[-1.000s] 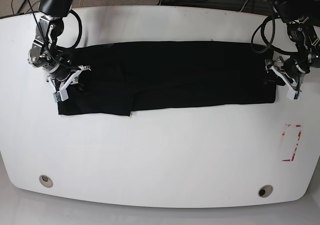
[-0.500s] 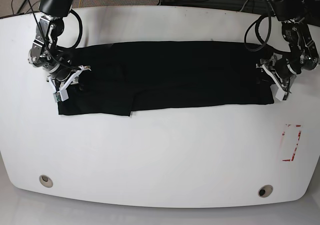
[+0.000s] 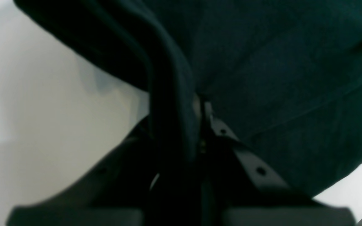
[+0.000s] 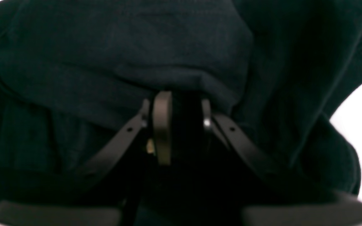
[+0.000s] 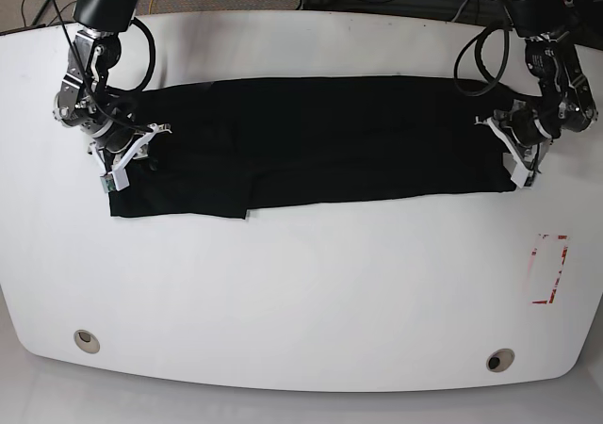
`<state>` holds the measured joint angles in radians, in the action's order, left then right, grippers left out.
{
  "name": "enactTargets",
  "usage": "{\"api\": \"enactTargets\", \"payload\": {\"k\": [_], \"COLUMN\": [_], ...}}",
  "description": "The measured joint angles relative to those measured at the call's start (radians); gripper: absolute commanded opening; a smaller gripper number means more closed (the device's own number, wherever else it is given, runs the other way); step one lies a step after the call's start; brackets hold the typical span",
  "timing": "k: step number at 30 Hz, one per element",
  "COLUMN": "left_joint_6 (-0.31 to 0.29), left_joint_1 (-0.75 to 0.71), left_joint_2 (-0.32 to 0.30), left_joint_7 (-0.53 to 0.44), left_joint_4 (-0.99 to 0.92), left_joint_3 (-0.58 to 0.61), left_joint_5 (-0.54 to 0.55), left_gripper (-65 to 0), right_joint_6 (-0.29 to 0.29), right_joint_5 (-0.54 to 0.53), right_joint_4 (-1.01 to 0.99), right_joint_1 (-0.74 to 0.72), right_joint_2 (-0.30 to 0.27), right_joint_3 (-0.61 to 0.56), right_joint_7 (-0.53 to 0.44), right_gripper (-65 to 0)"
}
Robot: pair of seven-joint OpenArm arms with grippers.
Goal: Layout the t-shirt on the table in an organized manner, then fold the t-shirt properly
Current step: 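Hold the shirt edge steady with both grippers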
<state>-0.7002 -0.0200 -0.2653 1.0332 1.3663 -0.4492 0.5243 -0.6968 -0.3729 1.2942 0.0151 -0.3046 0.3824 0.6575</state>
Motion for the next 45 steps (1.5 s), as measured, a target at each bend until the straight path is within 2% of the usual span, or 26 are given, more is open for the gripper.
{"api": "enactTargets", "payload": {"k": [9, 13, 17, 23, 32, 39, 45], "left_joint_6": [0.003, 0.007, 0.004, 0.003, 0.003, 0.003, 0.003], "left_joint_1": [-0.055, -0.044, -0.038, -0.02, 0.043, 0.064, 0.06], "left_joint_2": [0.01, 0.011, 0.039, 0.1, 0.18, 0.259, 0.284], "left_joint_7": [0.173, 0.187, 0.2, 0.235, 0.217, 0.216, 0.218], "left_joint_4": [0.304, 0.425, 0.491, 0.499, 0.498, 0.456, 0.412], "left_joint_3": [0.001, 0.05, 0.149, 0.286, 0.425, 0.455, 0.458], "left_joint_5": [-0.031, -0.035, -0.029, -0.031, -0.033, -0.031, -0.034], "left_gripper": [-64.2, -64.3, -64.3, -64.3, -64.3, -64.2, -64.2], "right_joint_6": [-0.003, -0.003, -0.003, -0.003, -0.003, -0.003, -0.003], "right_joint_5": [-0.001, -0.001, -0.001, -0.001, -0.001, -0.001, -0.001], "right_joint_4": [0.0, 0.0, 0.0, 0.0, 0.0, 0.0, 0.0], "right_joint_1": [0.0, 0.0, 0.0, 0.0, 0.0, 0.0, 0.0], "right_joint_2": [0.003, 0.003, 0.003, 0.005, 0.005, 0.005, 0.005], "right_joint_3": [0.0, -0.001, -0.001, -0.002, -0.002, -0.002, -0.002], "right_joint_7": [0.0, 0.0, 0.0, 0.0, 0.0, 0.0, 0.0], "right_gripper": [-53.3, -53.3, -53.3, -53.3, -53.3, -53.3, -53.3]}}
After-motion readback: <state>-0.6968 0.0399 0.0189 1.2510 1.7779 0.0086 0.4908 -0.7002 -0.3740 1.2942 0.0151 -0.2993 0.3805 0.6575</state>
